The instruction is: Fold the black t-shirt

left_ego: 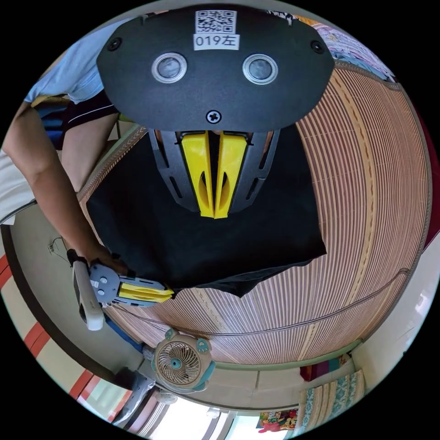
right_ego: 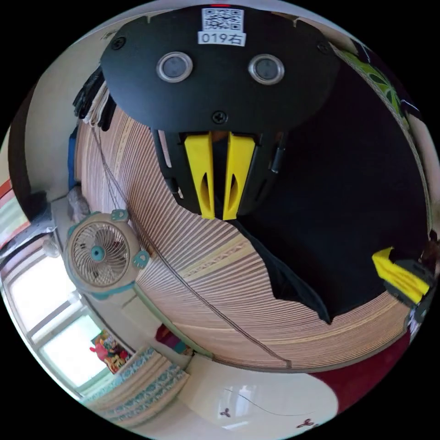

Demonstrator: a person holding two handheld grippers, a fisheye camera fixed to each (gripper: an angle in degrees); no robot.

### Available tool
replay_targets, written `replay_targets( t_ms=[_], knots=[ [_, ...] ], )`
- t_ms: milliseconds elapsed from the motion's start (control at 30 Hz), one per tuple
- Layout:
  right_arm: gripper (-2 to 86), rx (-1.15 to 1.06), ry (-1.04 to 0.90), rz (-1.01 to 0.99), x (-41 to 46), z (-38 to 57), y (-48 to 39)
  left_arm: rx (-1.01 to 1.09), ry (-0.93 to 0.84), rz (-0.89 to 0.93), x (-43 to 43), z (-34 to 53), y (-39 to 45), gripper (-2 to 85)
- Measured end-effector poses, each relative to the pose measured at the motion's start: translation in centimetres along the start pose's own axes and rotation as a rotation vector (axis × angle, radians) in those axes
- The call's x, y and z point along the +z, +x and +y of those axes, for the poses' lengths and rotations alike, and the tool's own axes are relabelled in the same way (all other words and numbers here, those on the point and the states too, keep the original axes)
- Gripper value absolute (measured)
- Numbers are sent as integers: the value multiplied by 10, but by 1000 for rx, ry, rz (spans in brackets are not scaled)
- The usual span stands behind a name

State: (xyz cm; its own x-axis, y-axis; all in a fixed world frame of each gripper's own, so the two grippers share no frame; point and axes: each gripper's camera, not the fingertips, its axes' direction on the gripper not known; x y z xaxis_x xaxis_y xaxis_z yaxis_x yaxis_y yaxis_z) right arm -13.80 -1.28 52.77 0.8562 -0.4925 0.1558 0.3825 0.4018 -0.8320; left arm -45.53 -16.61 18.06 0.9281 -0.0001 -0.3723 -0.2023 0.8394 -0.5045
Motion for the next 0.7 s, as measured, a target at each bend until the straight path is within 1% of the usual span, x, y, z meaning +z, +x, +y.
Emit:
replay_targets(
  t_ms=[100, 200, 267, 333, 400, 500, 567, 700],
  knots=[
    [13, 70, 21, 21, 2, -14, 10, -31, 25, -8, -5, -1, -10, 9],
    [3, 53, 130, -75, -13, -28, -3, -63, 58, -11, -13, -2, -23, 10],
    [-1, -72, 222, -201, -23, -40, -33, -86, 71, 1, -16, -3, -34, 10],
    [-3, -145, 243, -233, -23, -52, -56, -105, 73, 24, -16, -3, -42, 11],
    [-4, -192, 238, -263, -15, -66, -71, -120, 79, 60, -17, -3, -50, 11],
    [-4, -223, 174, -274, 13, -88, -80, -134, 96, 103, -19, -3, -60, 12],
    [-6, -199, 150, -249, 33, -100, -75, -138, 98, 106, -20, -3, -67, 12],
    [-9, -112, 161, -260, 47, -109, -54, -144, 105, 113, -21, -4, -76, 12]
  ],
)
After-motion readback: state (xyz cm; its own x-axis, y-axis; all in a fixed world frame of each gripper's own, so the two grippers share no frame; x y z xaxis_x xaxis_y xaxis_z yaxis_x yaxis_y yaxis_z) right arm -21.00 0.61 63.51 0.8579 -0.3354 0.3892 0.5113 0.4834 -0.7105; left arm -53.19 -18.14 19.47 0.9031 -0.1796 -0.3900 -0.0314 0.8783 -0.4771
